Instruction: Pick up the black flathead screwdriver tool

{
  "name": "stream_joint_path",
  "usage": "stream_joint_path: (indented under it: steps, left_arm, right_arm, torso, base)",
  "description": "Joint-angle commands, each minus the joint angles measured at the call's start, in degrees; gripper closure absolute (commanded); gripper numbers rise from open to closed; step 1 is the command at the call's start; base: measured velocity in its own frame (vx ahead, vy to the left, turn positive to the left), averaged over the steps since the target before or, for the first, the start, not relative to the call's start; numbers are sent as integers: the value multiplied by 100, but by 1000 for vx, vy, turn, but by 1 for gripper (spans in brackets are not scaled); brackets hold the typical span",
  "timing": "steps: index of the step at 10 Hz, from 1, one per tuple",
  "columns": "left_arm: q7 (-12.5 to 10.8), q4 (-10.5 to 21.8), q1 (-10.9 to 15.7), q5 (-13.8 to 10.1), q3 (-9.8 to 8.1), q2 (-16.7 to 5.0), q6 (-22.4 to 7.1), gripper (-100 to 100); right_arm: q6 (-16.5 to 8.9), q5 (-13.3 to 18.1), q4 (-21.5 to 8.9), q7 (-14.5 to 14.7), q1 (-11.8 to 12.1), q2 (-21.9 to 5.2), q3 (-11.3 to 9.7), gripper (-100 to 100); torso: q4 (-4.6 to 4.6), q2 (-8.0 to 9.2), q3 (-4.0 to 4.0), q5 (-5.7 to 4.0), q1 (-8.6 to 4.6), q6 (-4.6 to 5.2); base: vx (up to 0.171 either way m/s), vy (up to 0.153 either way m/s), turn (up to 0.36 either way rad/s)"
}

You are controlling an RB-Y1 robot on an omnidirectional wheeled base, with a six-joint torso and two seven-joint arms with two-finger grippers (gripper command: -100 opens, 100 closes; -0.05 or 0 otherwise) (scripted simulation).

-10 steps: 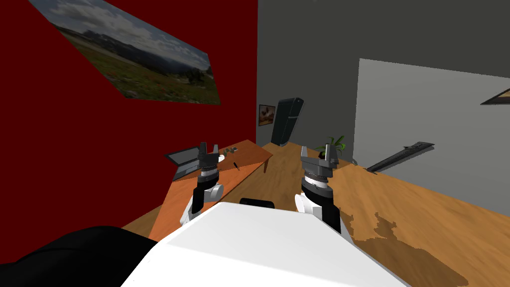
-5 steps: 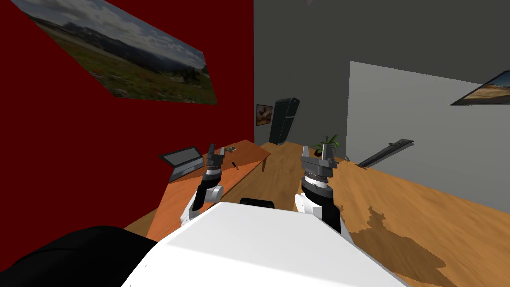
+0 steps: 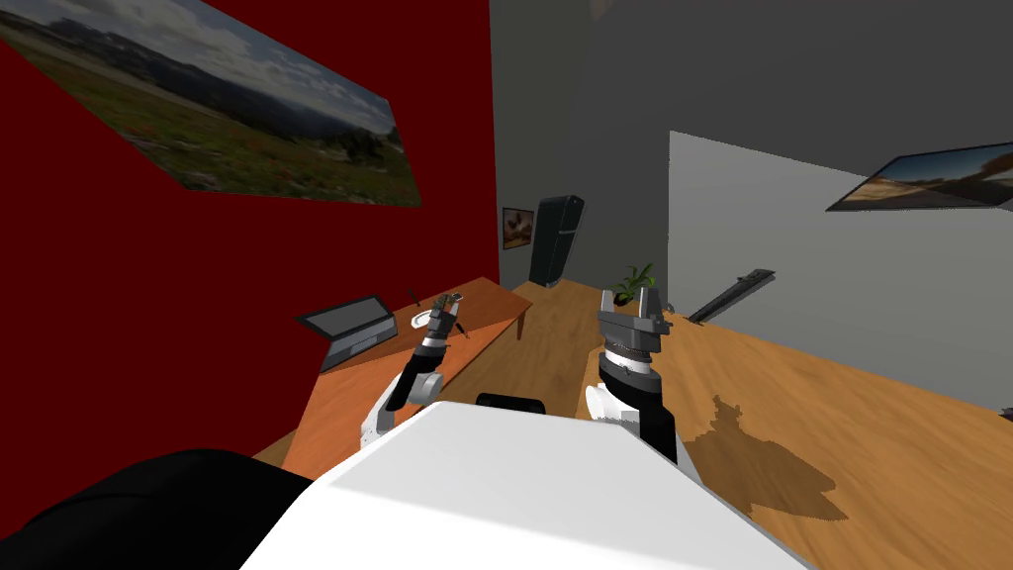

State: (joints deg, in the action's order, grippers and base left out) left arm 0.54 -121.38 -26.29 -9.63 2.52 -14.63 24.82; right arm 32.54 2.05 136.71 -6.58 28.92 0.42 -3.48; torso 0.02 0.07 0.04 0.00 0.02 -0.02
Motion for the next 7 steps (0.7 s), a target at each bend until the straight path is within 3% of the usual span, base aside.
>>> stream_joint_path:
  steps: [1, 4, 7]
  left_arm:
    - [-90, 151, -55, -72, 86, -286, -129, -100]
    - [-275, 621, -33, -244, 394, -901, -593, -100]
    - [-349, 806, -27, -307, 515, -1195, -777, -100]
  right_arm:
    - [0, 0, 0, 0, 0, 0, 0, 0]
    - [0, 0, 0, 0, 0, 0, 0, 0]
    - [0, 0, 0, 0, 0, 0, 0, 0]
  torso:
    - [0, 0, 0, 0, 0, 0]
    - [-1, -2, -1, 0, -2, 3]
    - [-2, -8, -5, 0, -1, 2]
  base:
    - [-11, -7, -96]
    - [-10, -9, -176]
    - [1, -6, -81]
